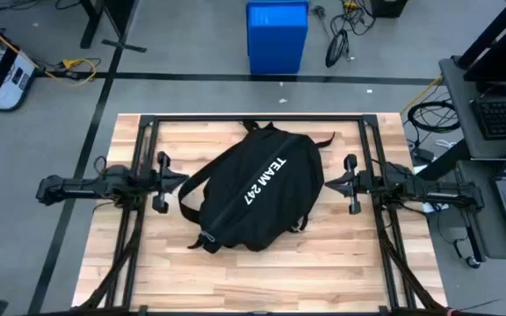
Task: Unpack backpack
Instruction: Open the black backpack
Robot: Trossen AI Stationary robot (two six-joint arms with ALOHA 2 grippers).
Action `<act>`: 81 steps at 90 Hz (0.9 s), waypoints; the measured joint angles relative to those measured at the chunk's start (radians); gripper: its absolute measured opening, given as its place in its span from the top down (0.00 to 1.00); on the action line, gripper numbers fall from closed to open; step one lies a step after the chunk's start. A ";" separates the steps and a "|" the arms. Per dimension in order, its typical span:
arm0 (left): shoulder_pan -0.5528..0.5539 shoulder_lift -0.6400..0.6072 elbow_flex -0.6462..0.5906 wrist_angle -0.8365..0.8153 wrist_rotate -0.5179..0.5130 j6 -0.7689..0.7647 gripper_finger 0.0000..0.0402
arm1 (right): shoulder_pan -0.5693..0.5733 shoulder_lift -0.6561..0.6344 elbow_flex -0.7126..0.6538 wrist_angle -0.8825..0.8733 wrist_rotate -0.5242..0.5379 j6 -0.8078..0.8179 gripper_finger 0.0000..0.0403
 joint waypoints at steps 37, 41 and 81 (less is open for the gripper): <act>0.000 0.000 0.138 0.444 0.086 0.149 1.00 | 0.000 0.000 0.000 0.000 0.003 -0.003 1.00; 0.000 0.001 0.178 0.430 0.087 0.155 1.00 | 0.000 0.000 0.000 0.000 0.003 -0.003 1.00; 0.000 0.332 0.783 -0.119 0.121 0.192 1.00 | 0.000 0.000 0.000 -0.002 0.003 -0.003 1.00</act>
